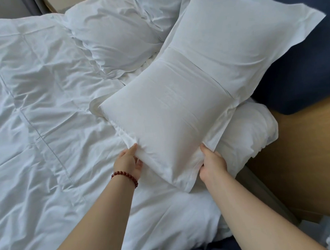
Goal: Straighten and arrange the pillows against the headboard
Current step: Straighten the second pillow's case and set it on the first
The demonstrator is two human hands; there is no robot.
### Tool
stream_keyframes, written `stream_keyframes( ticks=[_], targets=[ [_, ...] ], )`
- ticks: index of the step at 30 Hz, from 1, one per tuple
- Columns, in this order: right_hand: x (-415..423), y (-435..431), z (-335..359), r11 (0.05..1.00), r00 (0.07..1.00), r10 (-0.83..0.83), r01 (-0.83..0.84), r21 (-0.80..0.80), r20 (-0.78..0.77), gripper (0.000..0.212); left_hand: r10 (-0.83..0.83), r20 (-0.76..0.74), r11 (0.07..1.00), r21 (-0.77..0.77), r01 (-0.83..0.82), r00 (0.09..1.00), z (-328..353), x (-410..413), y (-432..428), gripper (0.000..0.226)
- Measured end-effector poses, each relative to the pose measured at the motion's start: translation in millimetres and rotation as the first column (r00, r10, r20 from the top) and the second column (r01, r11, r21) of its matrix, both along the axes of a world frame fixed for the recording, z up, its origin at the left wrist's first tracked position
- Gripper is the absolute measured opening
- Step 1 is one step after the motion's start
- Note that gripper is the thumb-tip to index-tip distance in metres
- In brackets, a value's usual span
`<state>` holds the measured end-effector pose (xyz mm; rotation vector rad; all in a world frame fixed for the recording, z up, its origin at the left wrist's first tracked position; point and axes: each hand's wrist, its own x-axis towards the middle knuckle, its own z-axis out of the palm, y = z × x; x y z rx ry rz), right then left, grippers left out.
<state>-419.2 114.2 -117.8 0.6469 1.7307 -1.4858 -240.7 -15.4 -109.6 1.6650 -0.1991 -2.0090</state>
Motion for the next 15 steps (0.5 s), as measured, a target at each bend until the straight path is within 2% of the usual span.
stream_keyframes(
  ticks=[3,6,8,11,13,15],
  targets=[
    [1,3,3,1.000,0.997,0.024,-0.022,0.022,-0.080,0.014,-0.005,-0.041,1.000,-0.017,0.004,0.999,6,2,7,0.006],
    [6,-1,3,0.997,0.996,0.078,-0.077,0.024,-0.042,0.025,-0.115,-0.091,0.991,0.053,0.121,0.989,13,-3,12,0.025],
    [4,-1,2,0.996,0.994,0.093,-0.092,0.018,-0.060,0.039,-0.262,-0.099,0.961,0.065,0.269,0.960,14,-6,16,0.037],
    [-10,6,15,0.989,0.975,0.136,-0.124,0.080,-0.173,0.084,-0.414,-0.118,0.904,0.065,0.423,0.902,19,-9,28,0.048],
    [-28,9,28,0.978,0.940,0.208,-0.191,0.087,-0.270,0.095,-0.435,-0.100,0.896,0.054,0.442,0.895,19,-14,34,0.068],
    [-56,8,40,0.966,0.904,0.255,-0.254,0.047,-0.344,0.100,-0.448,-0.022,0.894,0.027,0.448,0.894,17,-25,42,0.091]
  ],
)
